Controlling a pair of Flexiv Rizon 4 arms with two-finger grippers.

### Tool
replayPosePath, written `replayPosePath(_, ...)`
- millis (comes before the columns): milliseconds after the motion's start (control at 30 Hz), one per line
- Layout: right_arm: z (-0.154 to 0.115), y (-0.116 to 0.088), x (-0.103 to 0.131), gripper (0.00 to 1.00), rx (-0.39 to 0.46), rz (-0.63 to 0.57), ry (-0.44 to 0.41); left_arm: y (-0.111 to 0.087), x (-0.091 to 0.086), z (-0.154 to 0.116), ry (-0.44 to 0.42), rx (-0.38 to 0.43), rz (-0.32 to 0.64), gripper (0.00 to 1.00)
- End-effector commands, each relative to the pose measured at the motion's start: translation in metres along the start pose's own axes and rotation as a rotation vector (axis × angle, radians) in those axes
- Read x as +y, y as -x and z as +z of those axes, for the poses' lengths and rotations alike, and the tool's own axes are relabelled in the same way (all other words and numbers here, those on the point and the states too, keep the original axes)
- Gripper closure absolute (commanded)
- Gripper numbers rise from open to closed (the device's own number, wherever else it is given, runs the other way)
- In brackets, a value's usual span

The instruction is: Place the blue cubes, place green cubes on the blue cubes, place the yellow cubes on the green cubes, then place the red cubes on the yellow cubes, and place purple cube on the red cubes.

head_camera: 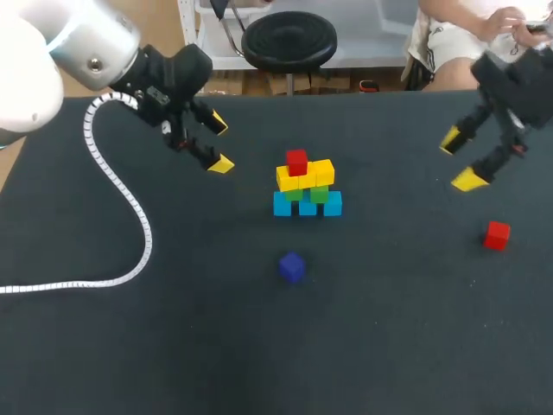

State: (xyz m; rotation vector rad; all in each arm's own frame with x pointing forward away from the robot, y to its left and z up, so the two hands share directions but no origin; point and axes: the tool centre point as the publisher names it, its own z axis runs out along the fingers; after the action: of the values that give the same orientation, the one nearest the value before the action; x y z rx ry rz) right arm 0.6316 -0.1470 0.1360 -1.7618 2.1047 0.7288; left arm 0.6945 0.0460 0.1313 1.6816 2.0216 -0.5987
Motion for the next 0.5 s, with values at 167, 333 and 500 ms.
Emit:
replayPosePath(167, -0.014, -0.073, 0.051, 0.00, 0.086, 0.129, -0.119, 0.000, 0.002, 0.000, -0.005, 0.000, 0.002, 0.00)
replayPosePath(333, -0.016, -0.098, 0.073, 0.00, 0.159, 0.204, -0.132, 0.000, 0.002, 0.000, -0.005, 0.000, 0.002, 0.00)
replayPosePath(500, -0.012, -0.130, 0.088, 0.00, 0.214, 0.274, -0.155, 0.000, 0.002, 0.000, -0.005, 0.000, 0.002, 0.00)
